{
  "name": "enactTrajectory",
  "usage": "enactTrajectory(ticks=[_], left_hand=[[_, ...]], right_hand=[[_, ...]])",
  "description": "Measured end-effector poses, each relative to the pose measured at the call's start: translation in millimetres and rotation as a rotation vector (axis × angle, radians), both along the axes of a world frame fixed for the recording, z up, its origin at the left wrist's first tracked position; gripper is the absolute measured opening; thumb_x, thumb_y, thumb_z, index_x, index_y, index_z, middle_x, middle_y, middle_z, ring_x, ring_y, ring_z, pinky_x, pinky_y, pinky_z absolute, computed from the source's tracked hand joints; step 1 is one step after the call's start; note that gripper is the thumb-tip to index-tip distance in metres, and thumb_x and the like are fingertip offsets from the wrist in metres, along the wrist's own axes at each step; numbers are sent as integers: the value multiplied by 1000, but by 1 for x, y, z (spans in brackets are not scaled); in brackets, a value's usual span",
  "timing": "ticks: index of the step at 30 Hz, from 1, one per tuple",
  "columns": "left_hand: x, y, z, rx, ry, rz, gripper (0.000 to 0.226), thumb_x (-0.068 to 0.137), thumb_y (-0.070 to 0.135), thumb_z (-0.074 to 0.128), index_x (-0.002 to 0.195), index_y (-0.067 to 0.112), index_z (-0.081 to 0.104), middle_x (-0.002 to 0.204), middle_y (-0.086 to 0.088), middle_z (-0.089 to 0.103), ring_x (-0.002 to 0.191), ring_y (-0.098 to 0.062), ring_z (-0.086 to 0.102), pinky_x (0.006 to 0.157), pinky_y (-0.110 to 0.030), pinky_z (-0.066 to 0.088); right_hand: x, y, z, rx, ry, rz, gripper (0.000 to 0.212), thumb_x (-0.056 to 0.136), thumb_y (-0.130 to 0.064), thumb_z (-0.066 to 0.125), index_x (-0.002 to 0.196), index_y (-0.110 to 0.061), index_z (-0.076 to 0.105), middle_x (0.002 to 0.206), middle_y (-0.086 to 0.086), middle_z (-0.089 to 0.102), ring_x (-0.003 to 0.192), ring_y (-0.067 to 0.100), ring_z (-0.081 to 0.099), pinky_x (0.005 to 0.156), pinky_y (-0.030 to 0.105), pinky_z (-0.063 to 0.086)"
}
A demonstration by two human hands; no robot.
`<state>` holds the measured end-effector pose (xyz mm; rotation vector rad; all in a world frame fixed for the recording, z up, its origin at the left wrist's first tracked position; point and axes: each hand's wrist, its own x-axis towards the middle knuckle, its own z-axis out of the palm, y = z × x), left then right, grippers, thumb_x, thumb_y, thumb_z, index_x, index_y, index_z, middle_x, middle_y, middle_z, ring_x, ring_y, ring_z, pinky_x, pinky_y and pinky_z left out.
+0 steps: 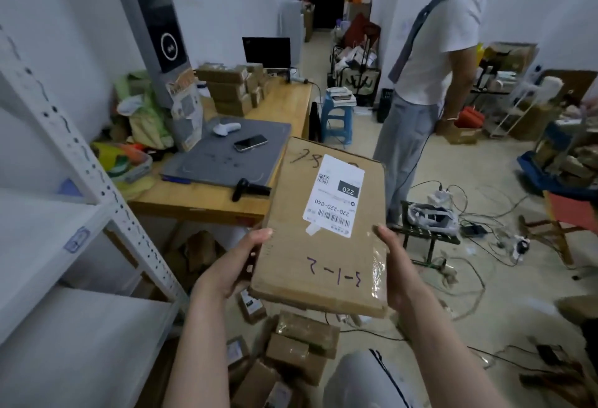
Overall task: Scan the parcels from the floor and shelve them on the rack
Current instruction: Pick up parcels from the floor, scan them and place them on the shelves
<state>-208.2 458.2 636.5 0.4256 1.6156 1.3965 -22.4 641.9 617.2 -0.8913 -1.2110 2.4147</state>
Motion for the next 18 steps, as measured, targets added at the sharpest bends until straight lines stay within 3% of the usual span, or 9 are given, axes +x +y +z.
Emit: enactTrajectory(ticks=[2, 4, 6, 8, 11, 13, 14, 18], left_hand=[[-12, -1, -5, -12, 21, 66, 82, 52, 75, 63, 115, 23, 68, 99, -1, 78, 98, -21, 69, 75, -30, 51], [-27, -5, -13, -18, -1, 216, 78, 58, 84, 64, 108, 25, 72, 104, -6, 74, 102, -28, 63, 84, -35, 47], [-46, -10, -26, 0, -64, 410, 105, 46, 93, 64, 130, 29, 64, 128, -8, 65, 118, -29, 57, 101, -45, 44], [-64, -15, -35, 14, -124, 590, 120, 49, 92, 59, 150, 28, 44, 145, -9, 53, 130, -33, 50, 107, -54, 41], [-84, -15, -46, 9, -202, 820, 99, 80, 84, 45, 156, 23, 33, 154, -12, 43, 135, -38, 45, 102, -57, 39], [-89, -5, -48, 22, -254, 932, 93, 87, 78, 43, 159, 21, 26, 158, -14, 36, 138, -40, 42, 109, -62, 34], [-89, 3, -48, 43, -258, 965, 96, 85, 77, 45, 160, 22, 22, 159, -15, 34, 138, -41, 42, 111, -65, 33], [-80, 53, -58, 4, -180, 880, 123, 45, 88, 69, 151, 41, 31, 153, -10, 41, 127, -36, 51, 105, -65, 39]], right_hand=[[-20, 5, -2, -35, 12, 36, 56, 70, -53, 72, 108, -13, 67, 91, 12, 76, 75, 26, 74, 64, 38, 59], [-48, 10, -12, -86, 6, 64, 58, 68, -55, 74, 109, -13, 71, 98, 15, 76, 83, 30, 73, 71, 42, 59], [-75, 12, -20, -131, -53, 69, 57, 78, -56, 60, 114, -13, 69, 102, 15, 75, 91, 34, 70, 82, 45, 54], [-103, 12, -29, -178, -117, 110, 64, 78, -61, 56, 121, -14, 67, 108, 16, 74, 99, 35, 67, 88, 46, 51], [-144, 15, -44, -297, -214, 195, 89, 61, -66, 69, 132, -12, 59, 131, 21, 63, 110, 38, 63, 81, 49, 56], [-169, 22, -52, -365, -211, 241, 81, 68, -60, 68, 127, -6, 57, 137, 26, 55, 117, 43, 59, 84, 58, 55], [-180, 28, -55, -374, -200, 261, 74, 71, -57, 67, 123, -5, 58, 131, 26, 58, 117, 43, 57, 90, 62, 52], [-211, 58, -57, -378, -153, 306, 32, 88, -46, 62, 102, -19, 54, 111, 12, 58, 105, 36, 56, 102, 63, 44]])
